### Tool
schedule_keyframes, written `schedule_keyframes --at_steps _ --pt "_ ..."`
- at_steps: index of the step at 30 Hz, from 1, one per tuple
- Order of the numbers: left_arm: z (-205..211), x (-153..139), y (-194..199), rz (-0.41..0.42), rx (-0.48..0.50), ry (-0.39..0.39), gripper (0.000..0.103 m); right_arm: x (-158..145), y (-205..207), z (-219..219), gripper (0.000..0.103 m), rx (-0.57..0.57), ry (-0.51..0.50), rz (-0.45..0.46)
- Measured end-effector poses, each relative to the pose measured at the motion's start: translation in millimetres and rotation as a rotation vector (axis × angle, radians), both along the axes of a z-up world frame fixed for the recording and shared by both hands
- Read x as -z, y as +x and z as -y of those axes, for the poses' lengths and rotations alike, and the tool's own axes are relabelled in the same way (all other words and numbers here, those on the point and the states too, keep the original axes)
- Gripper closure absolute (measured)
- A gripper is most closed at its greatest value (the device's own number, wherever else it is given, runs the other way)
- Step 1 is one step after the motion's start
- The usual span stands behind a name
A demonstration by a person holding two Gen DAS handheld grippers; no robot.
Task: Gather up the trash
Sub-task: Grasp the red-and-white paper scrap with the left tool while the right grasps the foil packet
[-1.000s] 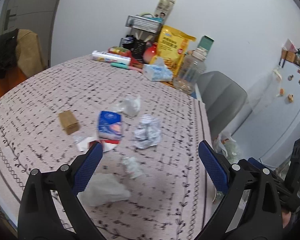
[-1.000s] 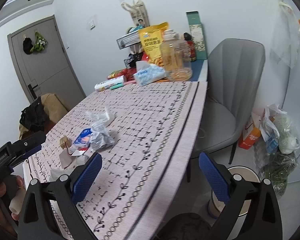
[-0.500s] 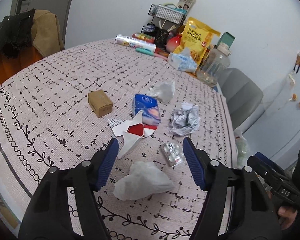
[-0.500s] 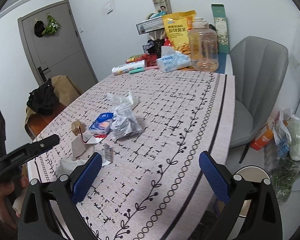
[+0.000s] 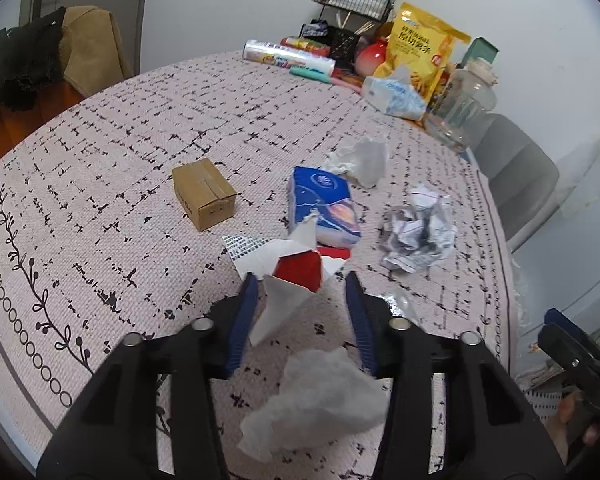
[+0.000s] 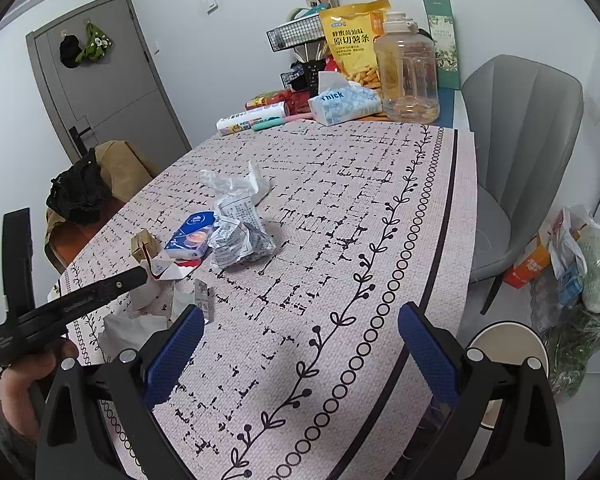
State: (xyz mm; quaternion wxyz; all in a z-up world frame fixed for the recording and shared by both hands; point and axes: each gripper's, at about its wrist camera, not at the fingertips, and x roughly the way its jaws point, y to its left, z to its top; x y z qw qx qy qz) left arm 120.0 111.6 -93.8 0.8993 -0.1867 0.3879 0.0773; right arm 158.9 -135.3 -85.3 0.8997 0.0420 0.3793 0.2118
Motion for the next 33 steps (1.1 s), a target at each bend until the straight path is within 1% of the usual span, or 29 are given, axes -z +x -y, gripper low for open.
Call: schedule_keyframes --at_steps 1,2,3,4,5,7,15,19,20,22,23,24,26,27,30,33 --pt "-1.4 0.8 0.6 -0.006 -0.01 0.001 0.076 0.2 1.2 -1.5 0.008 -0.002 0.0 -0.001" --pt "-2.7 0.5 0.3 -0.01 -0.018 0.001 0.084 0.5 2.9 -3.8 0.008 -0.009 0.001 -0.004" --pt "-3.4 -1.6 -0.9 -0.012 -0.024 0.006 0.085 1.0 4.2 -6.2 0.008 -0.016 0.001 -0.007" --pt "-4.0 -4.2 -3.3 -0.006 -0.027 0.012 0.09 1.7 6.0 -9.5 0.008 -0.028 0.001 -0.011" --pt "-4.9 -7.0 -6.3 0.001 -0.026 0.013 0.093 3.4 8.3 -14.8 0.008 -0.044 -0.001 -0.021" --pt "-8.7 -13.1 -13.9 0.015 -0.028 0.0 0.093 6.4 9.9 -24.0 0.008 -0.07 -0.002 -0.035" --pt "-29.1 -25.5 -42.3 0.032 -0.084 0.004 0.093 20.9 19.9 -80.8 0.008 -0.195 0.019 -0.078" --pt "-39.0 -36.2 -54.4 0.049 -0.12 0.016 0.093 29.7 27.1 -106.5 0.015 -0.233 0.014 -0.101" --pt "-40.0 -38.0 -56.2 0.052 -0.124 0.018 0.093 33.0 28.2 -112.1 0.021 -0.242 0.004 -0.106" --pt "-39.8 -41.1 -57.7 0.055 -0.126 0.025 0.093 42.1 32.3 -123.0 0.05 -0.271 -0.021 -0.146" --pt "-38.4 -42.4 -57.8 0.056 -0.125 0.027 0.093 48.3 34.4 -128.0 0.072 -0.309 -0.016 -0.192" --pt "-37.3 -42.9 -58.2 0.058 -0.122 0.028 0.093 49.0 34.1 -127.7 0.073 -0.323 -0.014 -0.196" --pt "-31.2 -44.6 -56.8 0.062 -0.111 0.03 0.093 43.6 31.2 -125.1 0.076 -0.327 -0.026 -0.173" --pt "-28.6 -45.0 -55.7 0.064 -0.106 0.028 0.093 38.8 28.6 -121.3 0.076 -0.335 -0.014 -0.163" --pt "-14.0 -47.1 -49.2 0.073 -0.079 0.024 0.093 27.8 21.8 -108.9 0.077 -0.332 -0.015 -0.128" --pt "0.4 -50.3 -41.7 0.084 -0.048 0.025 0.093 19.4 17.1 -92.0 0.077 -0.321 -0.003 -0.113"
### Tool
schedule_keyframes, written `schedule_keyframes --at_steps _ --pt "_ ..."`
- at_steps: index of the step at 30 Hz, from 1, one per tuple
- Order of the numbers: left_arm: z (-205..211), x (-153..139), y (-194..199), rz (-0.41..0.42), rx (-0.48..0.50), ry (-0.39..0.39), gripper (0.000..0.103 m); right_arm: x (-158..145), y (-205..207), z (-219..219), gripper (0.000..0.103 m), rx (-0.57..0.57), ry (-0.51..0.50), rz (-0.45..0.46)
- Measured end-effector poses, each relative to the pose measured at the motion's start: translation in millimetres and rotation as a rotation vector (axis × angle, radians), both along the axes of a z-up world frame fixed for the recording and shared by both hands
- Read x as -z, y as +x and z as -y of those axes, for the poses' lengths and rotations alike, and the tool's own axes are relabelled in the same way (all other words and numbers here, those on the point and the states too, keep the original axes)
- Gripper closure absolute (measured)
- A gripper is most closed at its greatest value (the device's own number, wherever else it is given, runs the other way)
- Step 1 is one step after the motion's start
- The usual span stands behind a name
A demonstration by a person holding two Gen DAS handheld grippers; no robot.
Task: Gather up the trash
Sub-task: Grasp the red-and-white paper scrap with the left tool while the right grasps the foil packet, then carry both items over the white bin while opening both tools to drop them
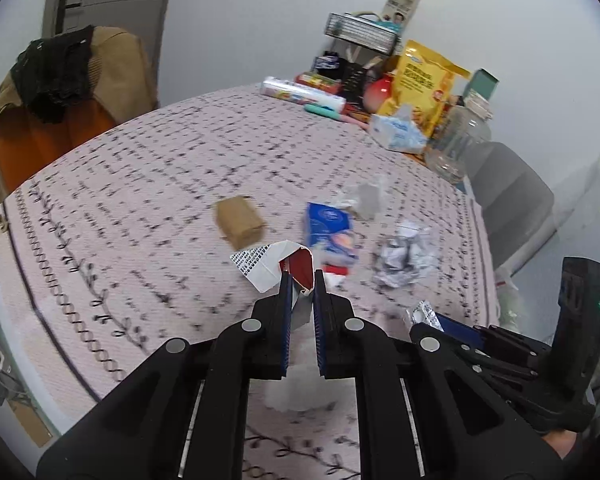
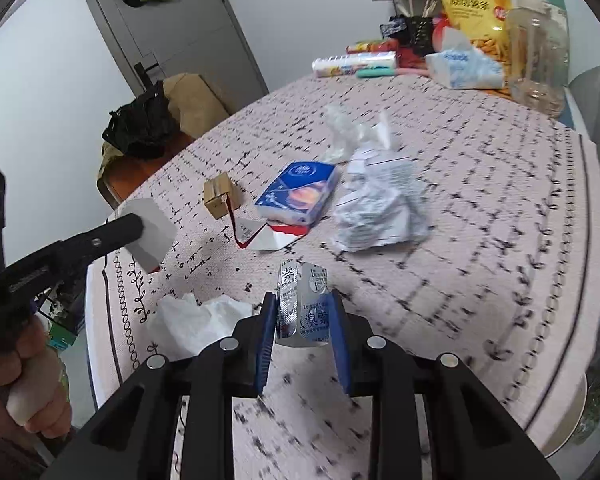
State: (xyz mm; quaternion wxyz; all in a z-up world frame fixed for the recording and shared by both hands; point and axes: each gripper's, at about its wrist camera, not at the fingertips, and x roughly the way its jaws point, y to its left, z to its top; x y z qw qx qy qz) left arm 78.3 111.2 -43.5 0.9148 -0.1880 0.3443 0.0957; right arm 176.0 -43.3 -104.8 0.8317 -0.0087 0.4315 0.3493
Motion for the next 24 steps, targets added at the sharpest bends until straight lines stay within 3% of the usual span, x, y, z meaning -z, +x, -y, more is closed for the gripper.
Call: schedule_keyframes --at_steps 13,24 --pt "93.5 -17.8 44.4 0.037 0.203 0.017 0.093 -31.0 -3.5 95.9 0.079 0.159 0.053 0.064" --pt "185.7 -19.2 88.2 0.032 0.385 0.027 0.093 -31.9 2.7 194.1 0.082 0.347 0.061 0.08"
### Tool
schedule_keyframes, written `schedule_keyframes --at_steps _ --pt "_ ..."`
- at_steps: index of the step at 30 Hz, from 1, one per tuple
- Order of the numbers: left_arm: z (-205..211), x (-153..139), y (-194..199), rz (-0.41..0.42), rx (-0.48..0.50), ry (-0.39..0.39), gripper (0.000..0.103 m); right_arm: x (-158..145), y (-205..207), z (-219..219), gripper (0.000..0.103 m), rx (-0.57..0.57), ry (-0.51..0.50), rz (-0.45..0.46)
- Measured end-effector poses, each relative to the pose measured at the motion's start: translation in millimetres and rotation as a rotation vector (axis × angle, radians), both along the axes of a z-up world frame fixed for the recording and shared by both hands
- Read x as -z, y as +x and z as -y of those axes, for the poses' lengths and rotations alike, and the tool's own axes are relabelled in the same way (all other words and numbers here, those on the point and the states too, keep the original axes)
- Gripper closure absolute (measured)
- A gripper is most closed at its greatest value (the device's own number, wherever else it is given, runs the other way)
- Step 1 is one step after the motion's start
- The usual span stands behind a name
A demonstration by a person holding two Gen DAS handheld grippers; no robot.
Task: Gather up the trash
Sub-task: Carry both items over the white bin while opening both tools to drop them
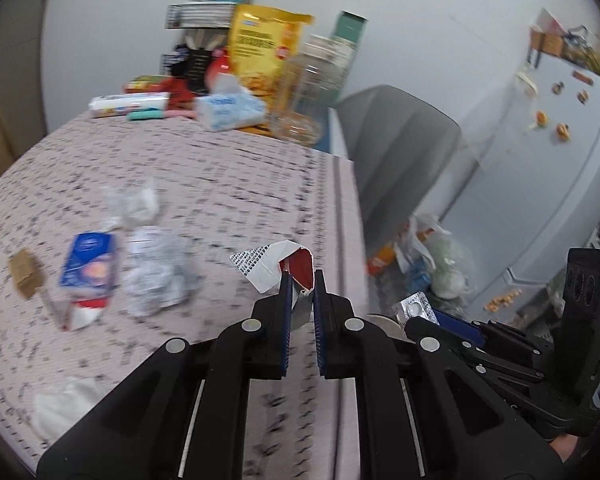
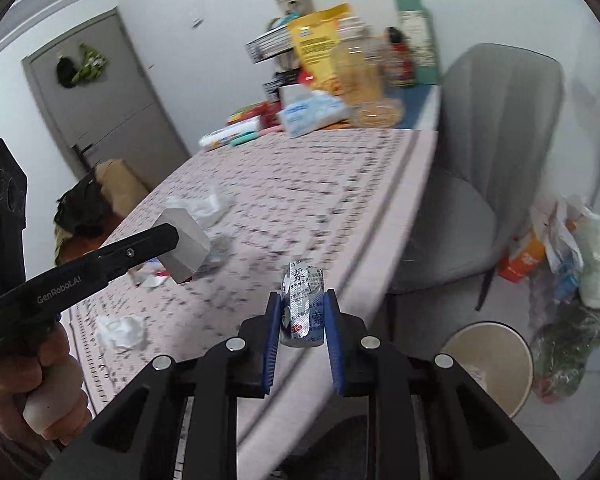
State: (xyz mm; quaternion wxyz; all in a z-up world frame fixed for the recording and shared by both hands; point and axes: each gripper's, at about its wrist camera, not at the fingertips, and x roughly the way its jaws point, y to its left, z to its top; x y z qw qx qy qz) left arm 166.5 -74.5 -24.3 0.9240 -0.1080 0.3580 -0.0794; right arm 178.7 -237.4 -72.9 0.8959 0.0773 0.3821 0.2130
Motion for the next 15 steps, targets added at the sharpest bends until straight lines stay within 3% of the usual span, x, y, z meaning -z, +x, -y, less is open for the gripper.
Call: schedule_keyframes --at_steps 15 --pt "124.6 19.7 51.2 -0.067 0.207 0.041 0.093 32.7 14.0 131.8 0.079 0.262 0.041 -0.051"
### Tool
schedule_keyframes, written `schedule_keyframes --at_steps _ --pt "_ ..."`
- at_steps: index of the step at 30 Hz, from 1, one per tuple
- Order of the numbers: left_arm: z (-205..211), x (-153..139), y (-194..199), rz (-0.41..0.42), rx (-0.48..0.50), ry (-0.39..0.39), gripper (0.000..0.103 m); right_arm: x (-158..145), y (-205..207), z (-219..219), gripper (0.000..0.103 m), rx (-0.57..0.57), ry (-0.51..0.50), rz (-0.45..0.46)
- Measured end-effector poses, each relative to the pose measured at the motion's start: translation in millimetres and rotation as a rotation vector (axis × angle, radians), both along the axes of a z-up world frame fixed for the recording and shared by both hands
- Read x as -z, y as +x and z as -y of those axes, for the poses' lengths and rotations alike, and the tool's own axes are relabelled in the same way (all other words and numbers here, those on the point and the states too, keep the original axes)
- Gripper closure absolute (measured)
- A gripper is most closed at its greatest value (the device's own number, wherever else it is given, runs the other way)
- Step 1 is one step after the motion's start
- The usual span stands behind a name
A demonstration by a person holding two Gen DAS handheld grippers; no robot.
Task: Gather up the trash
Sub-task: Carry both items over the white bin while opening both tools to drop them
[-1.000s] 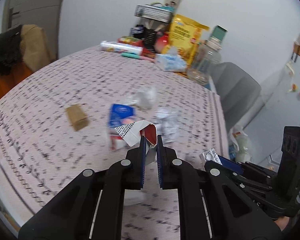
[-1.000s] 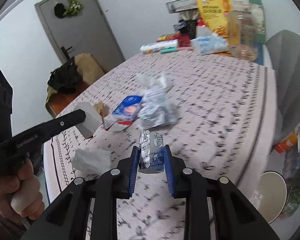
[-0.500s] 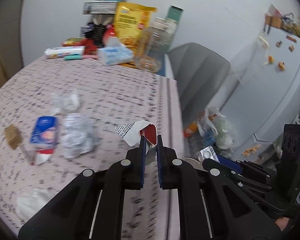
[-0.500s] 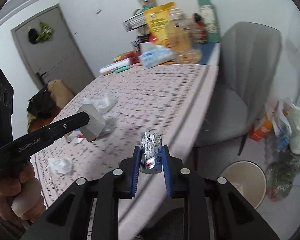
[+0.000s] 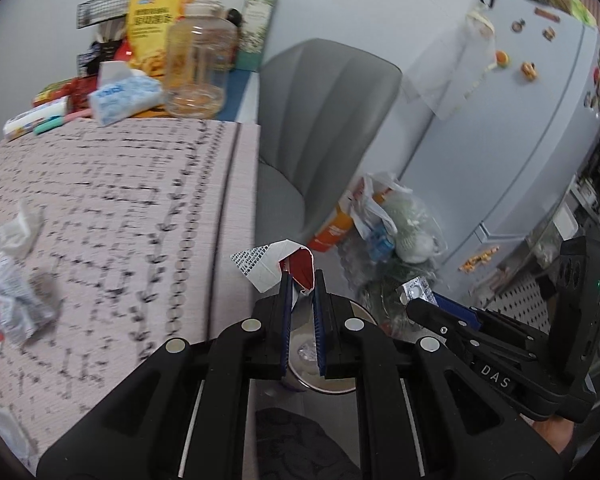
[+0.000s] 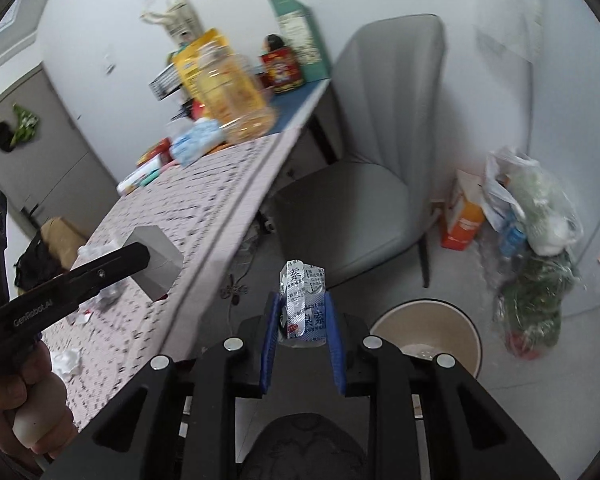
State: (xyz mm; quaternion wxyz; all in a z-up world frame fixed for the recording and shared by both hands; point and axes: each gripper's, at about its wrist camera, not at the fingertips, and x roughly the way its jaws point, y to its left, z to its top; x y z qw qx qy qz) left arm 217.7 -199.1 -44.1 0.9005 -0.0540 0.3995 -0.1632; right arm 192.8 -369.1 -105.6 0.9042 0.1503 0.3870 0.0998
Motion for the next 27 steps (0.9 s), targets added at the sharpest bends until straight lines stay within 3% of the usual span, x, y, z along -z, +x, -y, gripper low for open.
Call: schedule_keyframes --at_steps 7,9,10,27 --pt "41.4 13.6 14.8 -0.037 0.062 0.024 0.093 21.2 8.0 45.5 0.067 0.08 0.027 -0.017" --pt "53.1 17.8 18.0 -0.049 0.079 0.029 0.093 28.2 12.7 55.0 0.042 0.084 0.029 -0.013" --pt "58.1 19.3 19.1 -0.052 0.086 0.034 0.093 31.2 15.1 59.6 0.039 0.083 0.022 -0.006" --pt "125.5 60.1 31.4 -0.14 0.18 0.063 0.093 53.7 -20.7 135.3 0.038 0.213 0.07 -0.053"
